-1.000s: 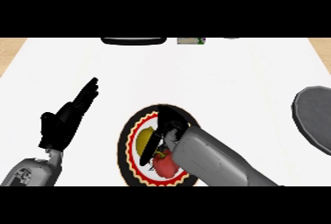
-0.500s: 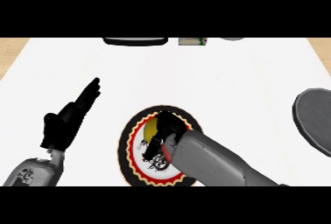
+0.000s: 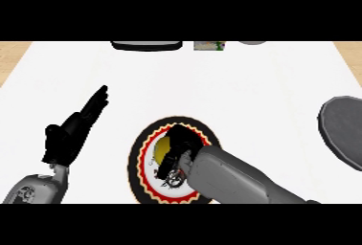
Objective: Pick the lemon from the plate and place it in the pan
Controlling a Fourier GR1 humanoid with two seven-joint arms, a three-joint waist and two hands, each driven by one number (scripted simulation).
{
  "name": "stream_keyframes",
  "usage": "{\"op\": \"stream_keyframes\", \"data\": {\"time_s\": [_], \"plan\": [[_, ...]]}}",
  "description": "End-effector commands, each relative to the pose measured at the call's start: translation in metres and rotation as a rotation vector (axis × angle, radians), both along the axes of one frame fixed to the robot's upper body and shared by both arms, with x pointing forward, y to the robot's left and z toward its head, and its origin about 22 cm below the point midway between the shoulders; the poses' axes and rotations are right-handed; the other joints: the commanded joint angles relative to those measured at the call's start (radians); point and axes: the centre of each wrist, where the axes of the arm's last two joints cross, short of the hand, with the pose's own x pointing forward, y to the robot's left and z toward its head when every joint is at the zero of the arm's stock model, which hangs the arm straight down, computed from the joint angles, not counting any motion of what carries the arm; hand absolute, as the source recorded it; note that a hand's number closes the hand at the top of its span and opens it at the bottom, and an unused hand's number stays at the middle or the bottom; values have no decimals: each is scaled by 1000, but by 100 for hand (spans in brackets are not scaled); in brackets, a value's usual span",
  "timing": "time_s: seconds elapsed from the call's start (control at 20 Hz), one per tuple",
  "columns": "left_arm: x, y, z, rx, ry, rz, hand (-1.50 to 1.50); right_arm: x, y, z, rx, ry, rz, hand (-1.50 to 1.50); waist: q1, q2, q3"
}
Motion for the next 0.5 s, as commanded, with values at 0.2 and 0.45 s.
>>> {"op": "stream_keyframes", "data": {"time_s": [0.2, 0.45], "plan": [[-4, -7, 11, -14, 7, -1, 0, -10, 21, 12, -77, -24, -96, 150, -1, 15, 6], [-11, 16, -10, 8, 58, 101, 0, -72, -45, -2, -96, -395, 366, 150, -98, -34, 7]]}}
